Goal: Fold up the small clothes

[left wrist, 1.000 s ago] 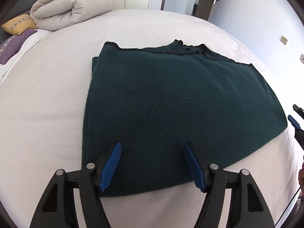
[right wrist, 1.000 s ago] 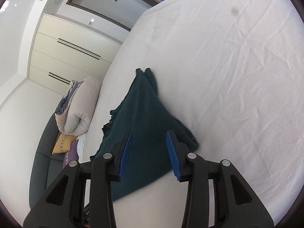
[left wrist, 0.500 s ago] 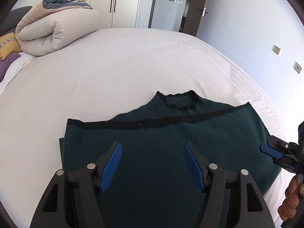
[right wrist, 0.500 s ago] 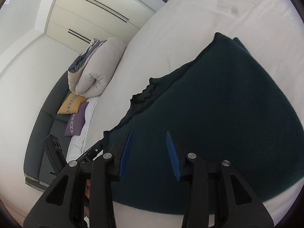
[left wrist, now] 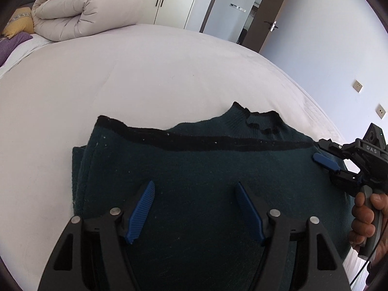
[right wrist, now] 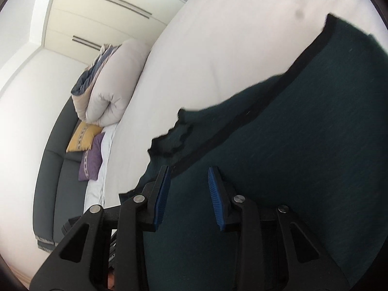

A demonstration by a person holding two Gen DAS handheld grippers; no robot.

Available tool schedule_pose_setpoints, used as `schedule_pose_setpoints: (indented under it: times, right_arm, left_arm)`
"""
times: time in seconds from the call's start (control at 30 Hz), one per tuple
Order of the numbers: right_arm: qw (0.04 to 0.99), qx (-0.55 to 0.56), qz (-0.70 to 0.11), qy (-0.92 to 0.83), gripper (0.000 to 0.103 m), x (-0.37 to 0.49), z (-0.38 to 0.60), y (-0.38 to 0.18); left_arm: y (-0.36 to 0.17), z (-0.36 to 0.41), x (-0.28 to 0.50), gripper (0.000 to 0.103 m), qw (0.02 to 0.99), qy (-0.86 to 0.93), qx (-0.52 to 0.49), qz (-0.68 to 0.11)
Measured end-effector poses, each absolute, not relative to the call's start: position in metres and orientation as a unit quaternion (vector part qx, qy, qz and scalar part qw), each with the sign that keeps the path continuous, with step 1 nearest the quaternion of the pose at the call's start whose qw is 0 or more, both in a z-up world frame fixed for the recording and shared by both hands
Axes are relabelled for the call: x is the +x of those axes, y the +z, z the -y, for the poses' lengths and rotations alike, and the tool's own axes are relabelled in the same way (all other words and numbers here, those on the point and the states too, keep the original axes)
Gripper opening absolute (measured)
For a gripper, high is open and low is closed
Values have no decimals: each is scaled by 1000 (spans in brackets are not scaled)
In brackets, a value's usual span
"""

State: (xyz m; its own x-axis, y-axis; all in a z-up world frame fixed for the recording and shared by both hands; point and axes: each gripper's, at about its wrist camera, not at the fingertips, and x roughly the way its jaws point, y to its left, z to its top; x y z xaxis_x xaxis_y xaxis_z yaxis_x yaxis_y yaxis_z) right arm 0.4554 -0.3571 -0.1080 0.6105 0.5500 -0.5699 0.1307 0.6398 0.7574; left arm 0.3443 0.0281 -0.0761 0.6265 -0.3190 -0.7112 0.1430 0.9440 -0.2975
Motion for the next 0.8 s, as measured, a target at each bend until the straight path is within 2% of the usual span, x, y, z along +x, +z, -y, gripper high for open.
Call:
schedule_pose_setpoints:
  times: [0.2, 0.4, 0.53, 0.67, 0.8]
  right_arm:
    - [813, 453, -364, 48, 26, 434, 454, -112]
    - [828, 457, -325, -25, 29, 376, 506, -94]
    - [832, 447, -324, 56, 29, 352, 462, -75]
    - [795, 417, -402, 184, 29, 348, 348, -90]
    - [744, 394, -479, 249, 29, 351, 256, -123]
  left_arm:
    - [-72, -40, 333, 70, 901, -116, -89, -409]
    - [-67, -72, 296, 71, 908, -81, -88, -401]
    - [-56, -76, 263, 75, 904, -78, -132, -398]
    - [-44, -36, 238, 85, 906, -128, -106, -390]
    - [-61, -27, 241, 86, 896, -115, -79, -421]
